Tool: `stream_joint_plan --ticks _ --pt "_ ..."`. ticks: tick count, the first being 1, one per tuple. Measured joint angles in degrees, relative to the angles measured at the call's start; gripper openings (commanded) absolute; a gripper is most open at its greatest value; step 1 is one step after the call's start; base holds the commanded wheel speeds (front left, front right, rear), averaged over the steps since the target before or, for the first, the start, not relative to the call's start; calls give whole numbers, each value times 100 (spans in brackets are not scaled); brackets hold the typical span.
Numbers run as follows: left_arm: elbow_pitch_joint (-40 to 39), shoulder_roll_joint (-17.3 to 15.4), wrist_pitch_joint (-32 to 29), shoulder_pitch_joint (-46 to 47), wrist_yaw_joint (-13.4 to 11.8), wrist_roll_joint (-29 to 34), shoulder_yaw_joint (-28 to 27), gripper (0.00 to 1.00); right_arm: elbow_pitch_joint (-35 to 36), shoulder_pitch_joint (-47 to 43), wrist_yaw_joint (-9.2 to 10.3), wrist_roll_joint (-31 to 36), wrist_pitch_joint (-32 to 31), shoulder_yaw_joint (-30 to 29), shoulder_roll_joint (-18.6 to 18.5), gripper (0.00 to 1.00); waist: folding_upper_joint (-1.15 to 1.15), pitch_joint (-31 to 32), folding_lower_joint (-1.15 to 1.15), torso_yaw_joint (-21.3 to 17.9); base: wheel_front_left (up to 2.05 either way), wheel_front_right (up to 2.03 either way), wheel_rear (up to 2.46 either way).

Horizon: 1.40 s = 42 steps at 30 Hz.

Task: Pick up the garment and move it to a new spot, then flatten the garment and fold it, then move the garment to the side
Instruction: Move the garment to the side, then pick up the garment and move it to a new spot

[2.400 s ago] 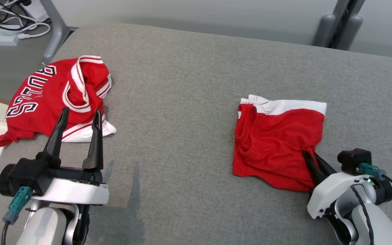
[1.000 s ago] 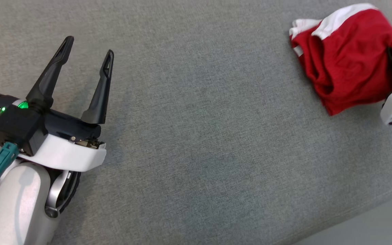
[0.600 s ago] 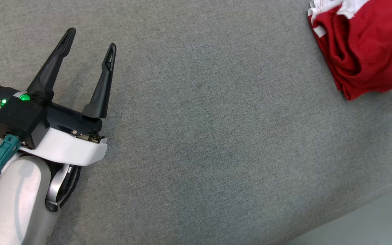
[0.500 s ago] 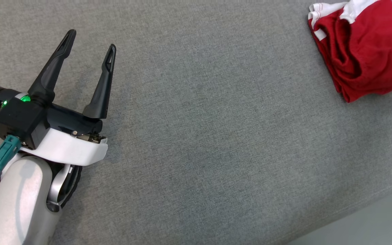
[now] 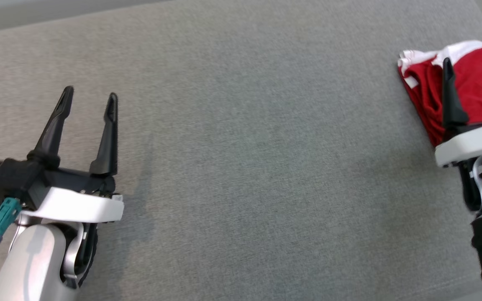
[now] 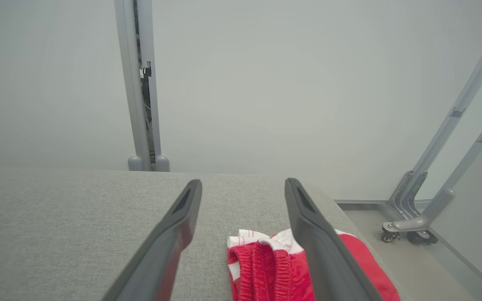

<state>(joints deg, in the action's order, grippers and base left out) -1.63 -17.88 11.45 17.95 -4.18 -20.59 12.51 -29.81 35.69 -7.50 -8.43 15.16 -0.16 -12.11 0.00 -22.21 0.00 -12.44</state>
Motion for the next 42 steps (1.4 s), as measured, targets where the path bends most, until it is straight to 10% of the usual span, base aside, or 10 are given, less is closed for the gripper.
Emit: stream_joint_plan --ticks 20,42 --pt "366 59 277 -1222 -347 -198 -389 100 2316 -2275 0 255 -991 -149 861 100 0 1384 0 1176 0 0 0" --pt "420 49 -32 -1879 -344 -320 -112 100 2970 -3635 0 112 -1473 -426 925 100 0 2331 0 1265 0 0 0"
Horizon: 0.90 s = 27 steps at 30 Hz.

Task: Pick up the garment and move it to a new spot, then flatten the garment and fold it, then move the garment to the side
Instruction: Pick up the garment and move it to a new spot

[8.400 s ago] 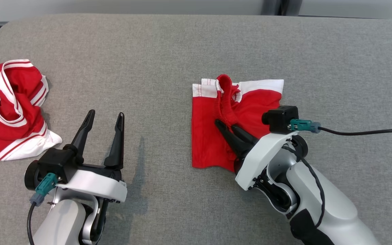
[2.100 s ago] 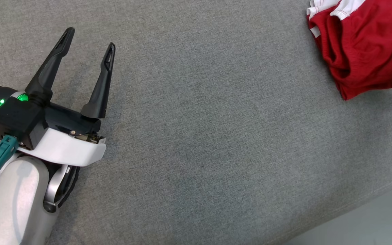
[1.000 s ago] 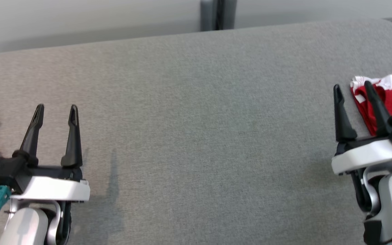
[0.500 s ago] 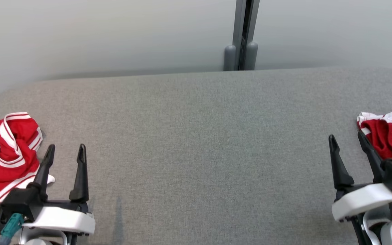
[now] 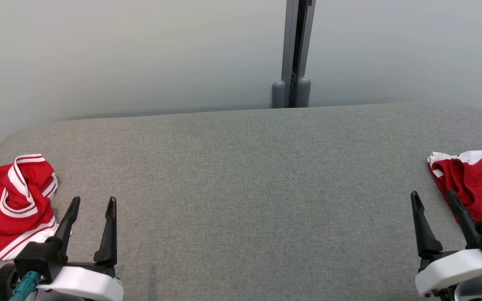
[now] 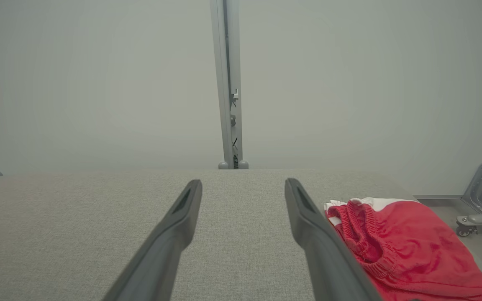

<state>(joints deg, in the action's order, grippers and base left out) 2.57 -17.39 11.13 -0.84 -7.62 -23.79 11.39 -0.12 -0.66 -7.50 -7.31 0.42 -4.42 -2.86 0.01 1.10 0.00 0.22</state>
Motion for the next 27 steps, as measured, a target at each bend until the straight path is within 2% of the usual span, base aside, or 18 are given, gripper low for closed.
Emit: stream_joint_plan --ticks 27 --pt "-94 -47 -136 -101 -185 -85 26 100 -21 -20 0 -121 19 33 1 100 0 -34 0 -36 0 0 0"
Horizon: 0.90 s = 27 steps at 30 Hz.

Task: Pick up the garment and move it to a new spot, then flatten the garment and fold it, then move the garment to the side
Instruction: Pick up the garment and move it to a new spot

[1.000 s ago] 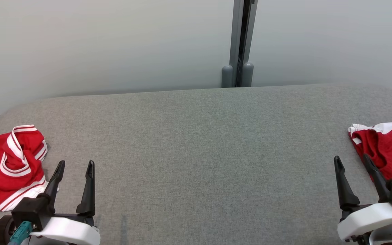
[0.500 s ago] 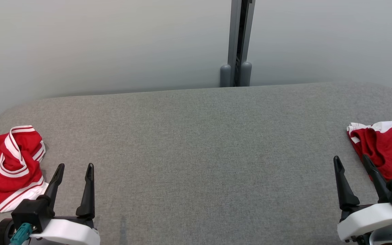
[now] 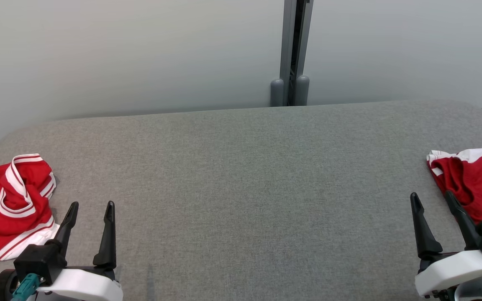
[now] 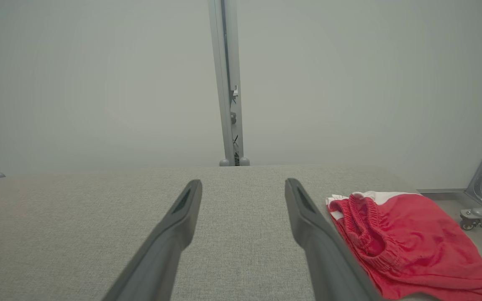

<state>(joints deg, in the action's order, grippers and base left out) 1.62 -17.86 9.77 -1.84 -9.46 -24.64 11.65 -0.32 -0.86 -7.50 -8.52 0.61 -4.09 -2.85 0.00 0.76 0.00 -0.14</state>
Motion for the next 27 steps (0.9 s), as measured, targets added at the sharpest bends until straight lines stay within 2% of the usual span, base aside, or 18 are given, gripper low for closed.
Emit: stream_joint_plan --ticks 6,11,25,27 --pt "3 -1 15 71 -16 -1 24 100 5 -8 0 0 -1 -47 2 100 0 -36 0 182 0 0 0" --pt "-10 -18 88 136 -9 -15 7 100 66 -9 1 1 1 -58 -1 100 0 -80 0 503 0 0 0" --pt "83 -51 338 342 5 -162 -276 100 102 232 0 0 -7 403 7 100 0 -235 0 2053 0 0 0" --pt "88 -44 345 341 5 -175 -291 100 97 261 0 0 -7 415 7 100 0 -247 0 2155 0 0 0"
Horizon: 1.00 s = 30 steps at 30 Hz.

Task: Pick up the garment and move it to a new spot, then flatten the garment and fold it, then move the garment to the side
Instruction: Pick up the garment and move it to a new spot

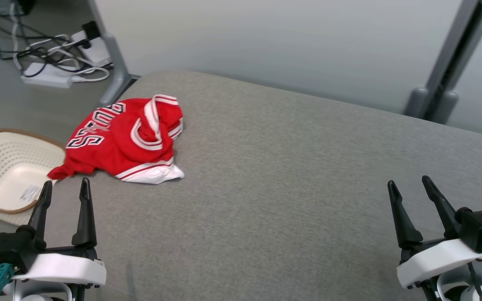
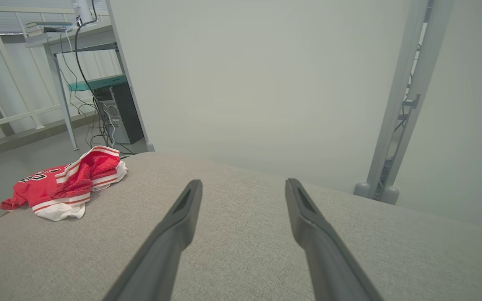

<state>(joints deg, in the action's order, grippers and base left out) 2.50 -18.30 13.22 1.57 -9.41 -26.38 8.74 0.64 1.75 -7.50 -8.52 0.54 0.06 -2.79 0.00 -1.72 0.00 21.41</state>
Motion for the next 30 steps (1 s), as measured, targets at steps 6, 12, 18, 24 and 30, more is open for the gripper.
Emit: stream_joint_plan --ticks 6,12,18,24,30 --pt "42 20 68 2 21 -9 -32 100 -67 26 0 0 5 -4 1 100 0 -81 0 480 0 0 0" --pt "78 66 96 40 34 -23 -31 100 -89 48 0 1 7 -1 0 100 0 -152 0 525 0 0 0" --pt "91 76 118 209 86 -9 -5 100 -76 128 1 0 -2 41 1 100 0 -262 0 464 0 0 0" --pt "51 -14 -23 846 278 10 109 100 86 296 0 120 -123 66 -1 100 0 -547 0 327 0 0 0" --pt "880 23 -603 1780 571 -296 204 100 305 593 0 314 -339 165 1 100 0 -1084 0 132 0 0 0"
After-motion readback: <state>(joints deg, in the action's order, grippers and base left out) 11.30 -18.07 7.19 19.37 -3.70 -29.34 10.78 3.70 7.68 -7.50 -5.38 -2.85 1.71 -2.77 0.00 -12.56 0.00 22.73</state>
